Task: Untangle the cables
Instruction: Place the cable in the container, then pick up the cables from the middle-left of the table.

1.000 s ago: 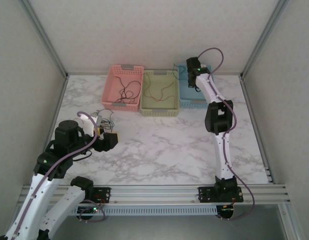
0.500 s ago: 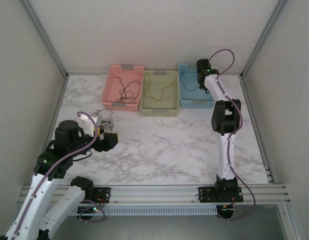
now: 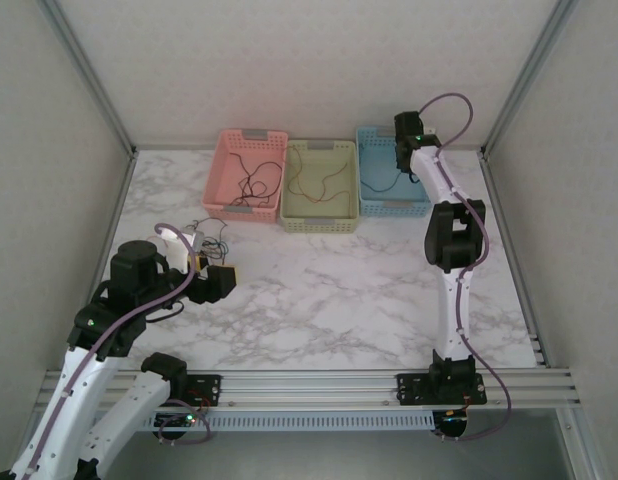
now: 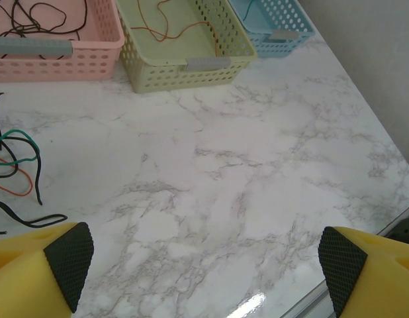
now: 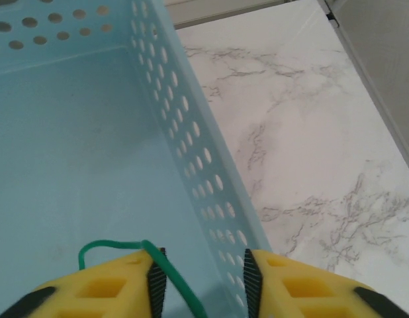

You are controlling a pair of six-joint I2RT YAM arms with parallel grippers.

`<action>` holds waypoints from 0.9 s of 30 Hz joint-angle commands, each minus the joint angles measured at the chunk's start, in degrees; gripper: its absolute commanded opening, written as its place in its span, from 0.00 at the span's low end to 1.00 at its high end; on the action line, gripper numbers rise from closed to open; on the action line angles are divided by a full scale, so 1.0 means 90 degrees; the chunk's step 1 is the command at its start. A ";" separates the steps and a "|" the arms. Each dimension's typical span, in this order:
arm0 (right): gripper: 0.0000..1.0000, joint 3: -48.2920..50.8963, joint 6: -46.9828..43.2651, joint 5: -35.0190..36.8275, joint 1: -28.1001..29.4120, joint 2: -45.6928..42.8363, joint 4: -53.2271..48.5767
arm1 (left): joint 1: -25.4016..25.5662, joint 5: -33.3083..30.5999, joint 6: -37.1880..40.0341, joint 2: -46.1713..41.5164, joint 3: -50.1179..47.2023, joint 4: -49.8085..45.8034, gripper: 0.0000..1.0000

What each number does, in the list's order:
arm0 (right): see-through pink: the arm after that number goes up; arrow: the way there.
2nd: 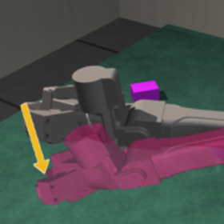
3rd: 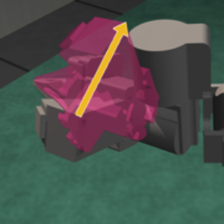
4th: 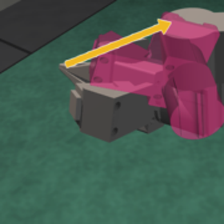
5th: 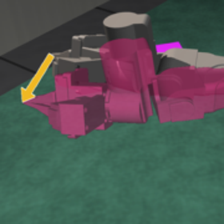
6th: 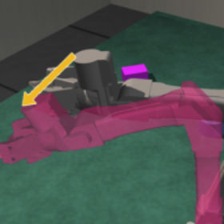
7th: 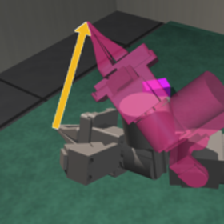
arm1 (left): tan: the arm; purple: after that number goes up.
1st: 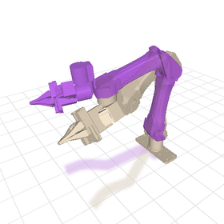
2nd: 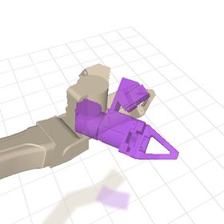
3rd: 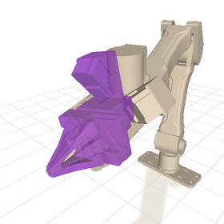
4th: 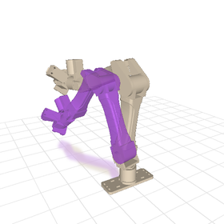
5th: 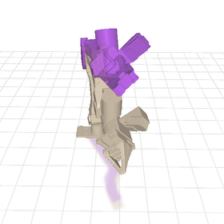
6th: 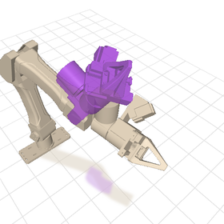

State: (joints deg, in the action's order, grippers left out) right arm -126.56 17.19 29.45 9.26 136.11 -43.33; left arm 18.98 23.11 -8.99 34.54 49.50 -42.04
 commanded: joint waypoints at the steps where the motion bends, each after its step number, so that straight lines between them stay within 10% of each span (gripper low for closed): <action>1: 0.45 0.0037 0.0010 -0.0428 0.0042 -0.0466 -0.0074 | 0.0000 -0.0249 -0.0083 -0.0030 -0.0060 0.0056 0.93; 11: 0.82 0.0587 0.0004 -0.1153 0.0046 -0.1852 -0.0018 | -0.0010 -0.2900 -0.1167 -0.0352 -0.0029 0.0207 1.00; 27: 0.68 0.5096 0.0879 -0.2826 0.1758 -0.5980 0.1097 | -0.0090 -0.3595 -0.3386 0.3042 -0.0584 0.1553 0.93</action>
State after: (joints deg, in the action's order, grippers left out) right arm -86.02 23.35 7.16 22.55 84.55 -34.96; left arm 18.55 -9.30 -35.99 58.08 44.88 -33.54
